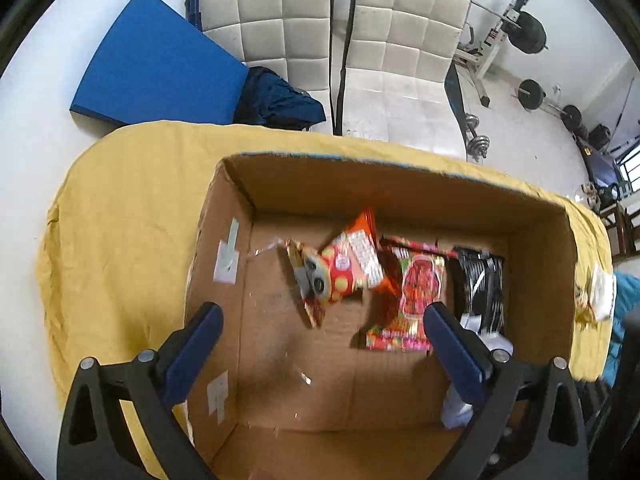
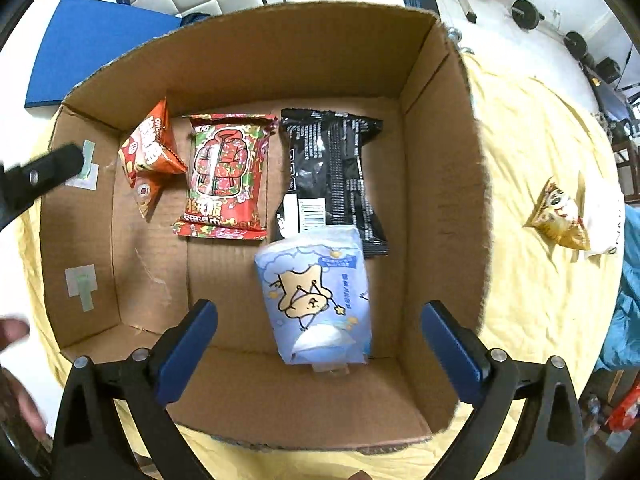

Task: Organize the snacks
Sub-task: 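Lift both tools out of the box toward the remaining snacks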

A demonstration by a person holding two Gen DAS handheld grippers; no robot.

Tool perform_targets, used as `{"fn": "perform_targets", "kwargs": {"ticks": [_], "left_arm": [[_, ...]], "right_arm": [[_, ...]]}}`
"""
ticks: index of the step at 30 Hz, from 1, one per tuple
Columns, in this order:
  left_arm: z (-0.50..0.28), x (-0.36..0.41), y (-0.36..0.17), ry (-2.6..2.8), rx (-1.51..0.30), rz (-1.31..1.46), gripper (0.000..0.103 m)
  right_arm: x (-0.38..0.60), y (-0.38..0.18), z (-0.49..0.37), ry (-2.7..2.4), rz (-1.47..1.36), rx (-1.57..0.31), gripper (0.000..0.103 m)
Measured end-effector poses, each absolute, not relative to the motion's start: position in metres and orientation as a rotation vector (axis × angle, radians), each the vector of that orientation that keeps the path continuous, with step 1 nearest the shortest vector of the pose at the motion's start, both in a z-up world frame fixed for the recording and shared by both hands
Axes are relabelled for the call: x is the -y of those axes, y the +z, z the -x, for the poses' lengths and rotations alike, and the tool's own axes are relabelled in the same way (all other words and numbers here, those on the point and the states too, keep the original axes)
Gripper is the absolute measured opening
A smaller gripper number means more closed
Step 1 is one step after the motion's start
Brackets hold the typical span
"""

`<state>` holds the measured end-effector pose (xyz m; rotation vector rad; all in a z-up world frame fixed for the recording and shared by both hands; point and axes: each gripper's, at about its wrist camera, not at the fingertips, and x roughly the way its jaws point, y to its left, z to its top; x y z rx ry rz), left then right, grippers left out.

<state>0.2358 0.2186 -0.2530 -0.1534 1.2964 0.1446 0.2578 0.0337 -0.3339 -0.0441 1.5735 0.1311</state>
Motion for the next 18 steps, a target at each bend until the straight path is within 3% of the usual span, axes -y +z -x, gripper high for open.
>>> {"fn": "perform_targets", "kwargs": {"ticks": [18], "left_arm": [[-0.136, -0.187, -0.174, 0.119, -1.174, 0.107, 0.103]], "right_arm": [[-0.005, -0.235, -0.192, 0.171, 0.043, -1.38, 0.103]]}}
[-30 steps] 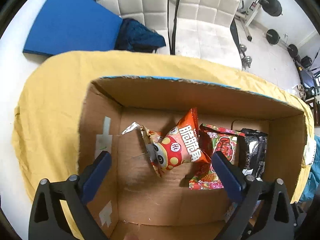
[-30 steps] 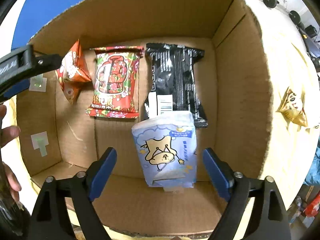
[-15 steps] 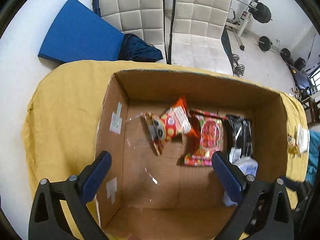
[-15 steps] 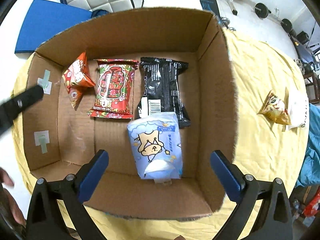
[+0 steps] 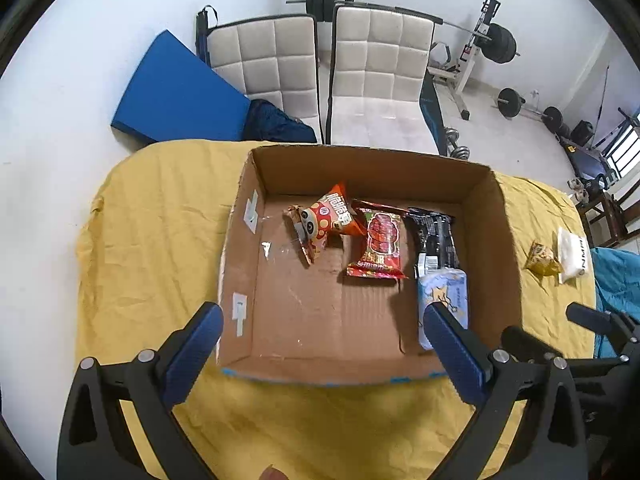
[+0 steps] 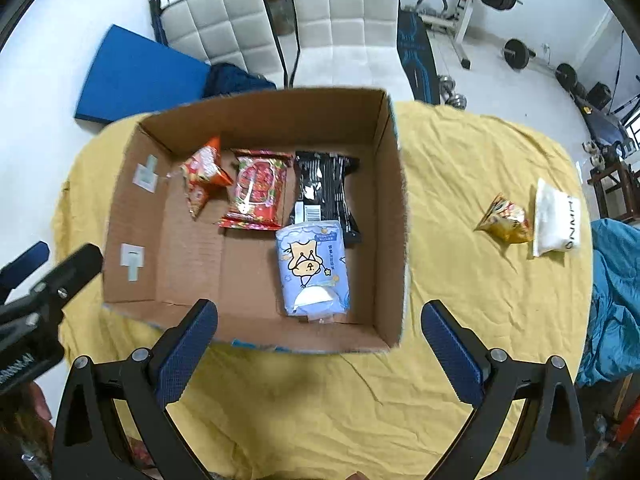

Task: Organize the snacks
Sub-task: 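Lift both tools out of the box toward the remaining snacks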

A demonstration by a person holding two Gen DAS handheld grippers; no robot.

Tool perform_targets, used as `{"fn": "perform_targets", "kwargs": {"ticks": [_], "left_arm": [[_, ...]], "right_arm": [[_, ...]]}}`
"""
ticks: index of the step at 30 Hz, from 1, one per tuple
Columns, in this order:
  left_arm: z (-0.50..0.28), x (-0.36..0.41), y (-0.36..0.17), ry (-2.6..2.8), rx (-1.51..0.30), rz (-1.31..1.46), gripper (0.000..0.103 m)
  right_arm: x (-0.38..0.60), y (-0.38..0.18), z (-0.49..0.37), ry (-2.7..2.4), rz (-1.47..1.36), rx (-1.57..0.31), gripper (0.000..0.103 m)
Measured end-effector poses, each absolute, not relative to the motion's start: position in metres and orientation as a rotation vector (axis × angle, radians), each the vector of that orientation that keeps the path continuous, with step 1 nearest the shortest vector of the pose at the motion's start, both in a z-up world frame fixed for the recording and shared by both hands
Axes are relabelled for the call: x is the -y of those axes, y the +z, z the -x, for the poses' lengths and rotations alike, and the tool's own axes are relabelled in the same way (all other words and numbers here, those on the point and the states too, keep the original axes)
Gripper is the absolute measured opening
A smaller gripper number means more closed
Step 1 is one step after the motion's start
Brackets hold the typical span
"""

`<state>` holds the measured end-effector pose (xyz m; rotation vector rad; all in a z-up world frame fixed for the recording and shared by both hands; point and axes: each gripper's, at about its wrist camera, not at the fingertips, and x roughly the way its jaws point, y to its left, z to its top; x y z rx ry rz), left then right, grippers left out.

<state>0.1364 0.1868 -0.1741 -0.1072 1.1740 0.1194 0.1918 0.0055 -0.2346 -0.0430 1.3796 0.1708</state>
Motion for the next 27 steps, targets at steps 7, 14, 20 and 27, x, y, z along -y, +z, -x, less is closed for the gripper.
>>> {"fn": "perform_targets", "kwargs": {"ticks": [7, 14, 20, 27], "left_arm": [[-0.116, -0.19, -0.148, 0.117, -1.136, 0.109, 0.103], [-0.099, -0.188, -0.137, 0.141, -1.111, 0.089, 0.103], [-0.093, -0.173, -0.14, 0.145, -1.141, 0.093, 0.103], [-0.103, -0.112, -0.134, 0.095, -1.164, 0.064, 0.103]], "right_arm": [[0.003, -0.19, -0.165, 0.195, 0.016, -1.317, 0.103], [0.005, -0.177, -0.146, 0.207, 0.008, -1.296, 0.103], [0.016, -0.18, -0.138, 0.225, -0.013, -1.309, 0.103], [0.067, -0.181, -0.14, 0.21, -0.083, -1.315, 0.103]]}}
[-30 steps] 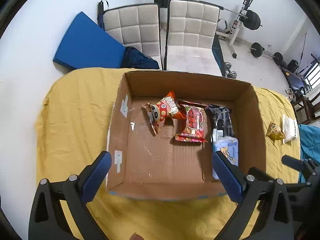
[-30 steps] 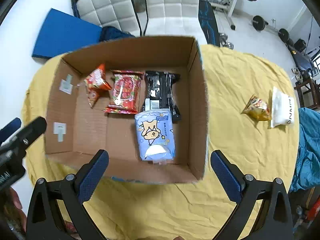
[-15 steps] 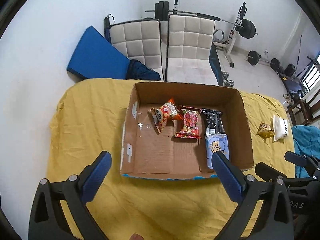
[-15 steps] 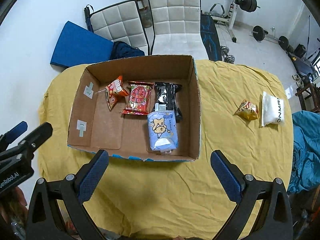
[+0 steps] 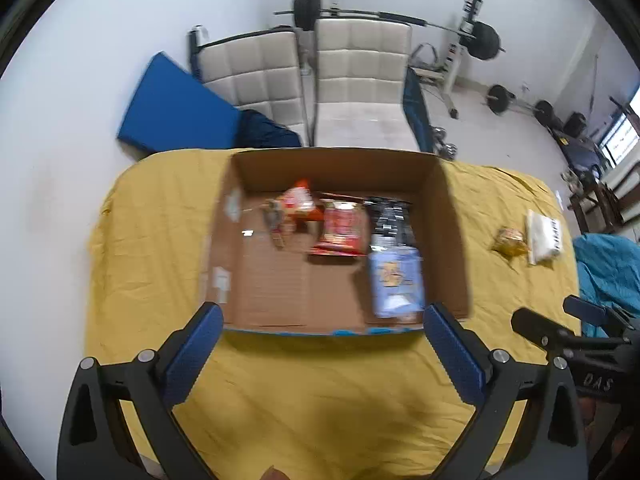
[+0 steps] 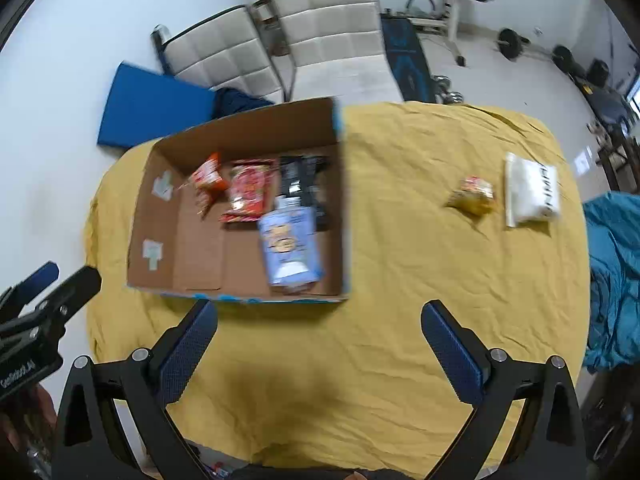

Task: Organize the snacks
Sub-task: 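Lift both tools out of the box toward the remaining snacks, then grasp the yellow panda bag with the left tool while the right tool grasps the white ONMAX pouch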

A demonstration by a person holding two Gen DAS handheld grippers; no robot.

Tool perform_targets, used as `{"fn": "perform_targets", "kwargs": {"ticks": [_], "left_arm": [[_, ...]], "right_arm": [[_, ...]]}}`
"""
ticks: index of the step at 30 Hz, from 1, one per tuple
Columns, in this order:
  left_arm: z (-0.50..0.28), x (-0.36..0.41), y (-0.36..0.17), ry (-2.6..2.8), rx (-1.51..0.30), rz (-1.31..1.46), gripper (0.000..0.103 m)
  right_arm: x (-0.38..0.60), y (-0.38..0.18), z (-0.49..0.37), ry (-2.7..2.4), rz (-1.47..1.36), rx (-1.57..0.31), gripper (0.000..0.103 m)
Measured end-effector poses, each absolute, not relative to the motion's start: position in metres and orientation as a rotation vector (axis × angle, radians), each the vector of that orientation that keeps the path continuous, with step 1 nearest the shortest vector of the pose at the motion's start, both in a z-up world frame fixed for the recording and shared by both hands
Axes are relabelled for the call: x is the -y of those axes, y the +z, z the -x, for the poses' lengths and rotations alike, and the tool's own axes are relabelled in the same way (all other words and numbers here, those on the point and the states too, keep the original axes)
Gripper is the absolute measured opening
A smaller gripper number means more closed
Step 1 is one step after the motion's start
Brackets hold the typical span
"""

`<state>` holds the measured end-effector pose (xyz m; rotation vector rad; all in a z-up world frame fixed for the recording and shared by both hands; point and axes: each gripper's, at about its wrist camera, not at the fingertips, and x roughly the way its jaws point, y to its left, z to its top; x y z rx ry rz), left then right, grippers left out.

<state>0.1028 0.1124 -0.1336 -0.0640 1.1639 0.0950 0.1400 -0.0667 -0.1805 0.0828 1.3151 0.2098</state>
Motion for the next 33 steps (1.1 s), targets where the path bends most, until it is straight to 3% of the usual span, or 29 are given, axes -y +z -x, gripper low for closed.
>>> {"fn": "perform_targets", "kwargs": {"ticks": [11, 15, 22, 33], "left_arm": [[-0.178, 0.061, -0.149, -0.106, -1.201, 0.001, 0.103], [-0.218, 0.121, -0.183, -0.107, -1.218, -0.104, 0.103], [-0.301, 0.176, -0.287, -0.176, -1.433, -0.096, 0.103], [-0.355, 0.22, -0.381, -0.255, -1.622, -0.114, 0.099]], "right_arm": [[0.254, -0.183, -0.183, -0.017, -0.156, -1.301, 0.103], [0.327, -0.201, -0.212, -0.099, -0.161, -1.314, 0.103], [0.414, -0.261, -0.267, -0.117, -0.222, -1.399, 0.103], [0.437, -0.352, -0.335, -0.058, -0.271, -1.546, 0.103]]}}
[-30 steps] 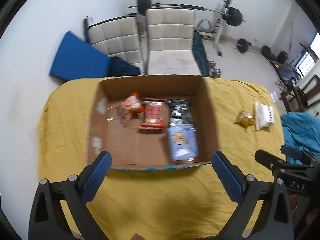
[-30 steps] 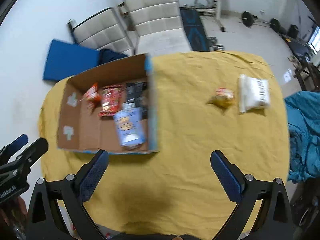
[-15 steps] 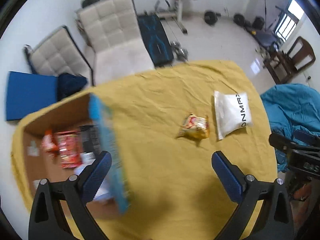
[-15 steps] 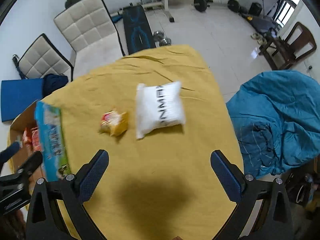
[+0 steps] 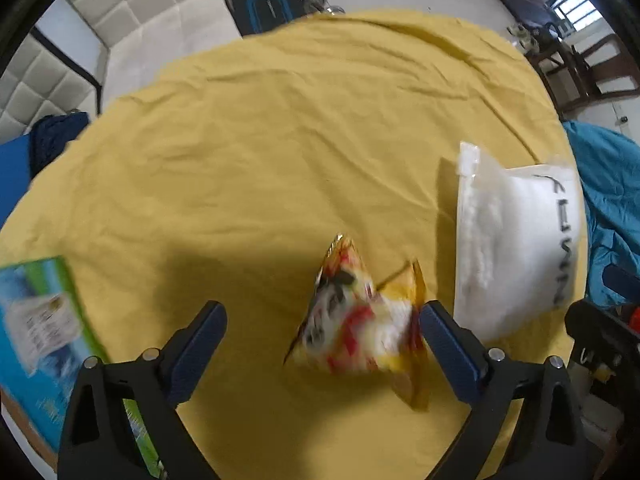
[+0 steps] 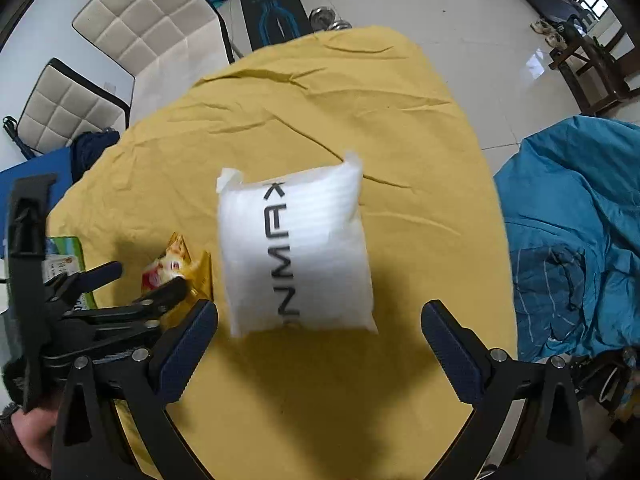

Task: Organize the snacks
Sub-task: 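Grasp the yellow panda bag with the left tool while the right tool grasps the white ONMAX pouch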

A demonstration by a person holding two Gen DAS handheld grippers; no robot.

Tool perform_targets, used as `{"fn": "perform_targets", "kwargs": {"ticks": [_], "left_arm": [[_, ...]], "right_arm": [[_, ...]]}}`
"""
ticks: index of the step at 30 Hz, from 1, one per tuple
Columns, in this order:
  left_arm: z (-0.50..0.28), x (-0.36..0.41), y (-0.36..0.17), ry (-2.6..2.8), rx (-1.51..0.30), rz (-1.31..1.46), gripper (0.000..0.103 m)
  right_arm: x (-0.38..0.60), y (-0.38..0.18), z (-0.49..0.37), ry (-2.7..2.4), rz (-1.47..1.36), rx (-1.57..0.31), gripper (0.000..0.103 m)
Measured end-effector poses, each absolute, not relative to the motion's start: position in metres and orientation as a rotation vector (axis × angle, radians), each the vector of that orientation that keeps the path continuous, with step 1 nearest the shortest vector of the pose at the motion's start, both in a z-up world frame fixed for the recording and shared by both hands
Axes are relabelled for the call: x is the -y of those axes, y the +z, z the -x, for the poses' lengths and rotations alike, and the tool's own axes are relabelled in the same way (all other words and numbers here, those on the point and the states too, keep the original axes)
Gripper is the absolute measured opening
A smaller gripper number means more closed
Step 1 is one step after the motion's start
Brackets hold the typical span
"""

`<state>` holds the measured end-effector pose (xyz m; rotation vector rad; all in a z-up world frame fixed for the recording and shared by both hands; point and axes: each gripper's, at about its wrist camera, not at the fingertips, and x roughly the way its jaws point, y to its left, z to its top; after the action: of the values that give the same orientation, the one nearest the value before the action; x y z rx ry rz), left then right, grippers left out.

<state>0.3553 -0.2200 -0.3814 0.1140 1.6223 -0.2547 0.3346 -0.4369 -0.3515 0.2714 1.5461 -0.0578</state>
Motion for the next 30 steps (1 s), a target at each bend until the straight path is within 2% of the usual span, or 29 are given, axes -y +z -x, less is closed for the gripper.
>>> {"fn": "perform_targets", "kwargs": {"ticks": [1, 2, 5, 8, 9, 13, 18, 23, 25, 27, 30], "left_arm": [[-0.357, 0.223, -0.384, -0.266, -1.624, -0.107, 0.098], [-0.358, 0.226, -0.386, -0.261, -1.625, -0.125, 0.086], [-0.355, 0.228, -0.386, -0.28, -1.621, -0.118, 0.075], [-0.345, 0.226, -0.381, -0.285, -1.608, -0.066, 0.053], [-0.342, 0.224, -0.378, -0.272, -1.6, -0.055, 0.05], [-0.33, 0.223, -0.377, -0.268, -1.601, -0.038, 0.048], [-0.33, 0.213, -0.392, -0.293, -1.651, 0.06, 0.056], [-0.332, 0.216, -0.395, -0.308, -1.68, 0.067, 0.057], [-0.33, 0.216, -0.394, -0.302, -1.691, 0.088, 0.055], [-0.333, 0.21, -0.392, -0.303, -1.689, 0.097, 0.046], [-0.324, 0.214, -0.386, -0.281, -1.663, 0.067, 0.042]], "right_arm": [[0.436, -0.357, -0.339, -0.057, -0.27, -1.557, 0.103], [0.435, -0.362, -0.344, -0.051, -0.271, -1.567, 0.103], [0.43, -0.376, -0.358, -0.037, -0.285, -1.599, 0.103], [0.423, -0.387, -0.368, -0.03, -0.281, -1.624, 0.103], [0.419, -0.393, -0.372, -0.034, -0.271, -1.641, 0.103], [0.407, -0.419, -0.379, -0.048, -0.248, -1.711, 0.103], [0.403, -0.438, -0.383, -0.041, -0.284, -1.718, 0.1], [0.402, -0.442, -0.382, -0.026, -0.302, -1.707, 0.094], [0.401, -0.441, -0.38, -0.019, -0.308, -1.697, 0.09], [0.405, -0.439, -0.378, -0.009, -0.32, -1.685, 0.086], [0.407, -0.435, -0.373, -0.001, -0.328, -1.673, 0.081]]}}
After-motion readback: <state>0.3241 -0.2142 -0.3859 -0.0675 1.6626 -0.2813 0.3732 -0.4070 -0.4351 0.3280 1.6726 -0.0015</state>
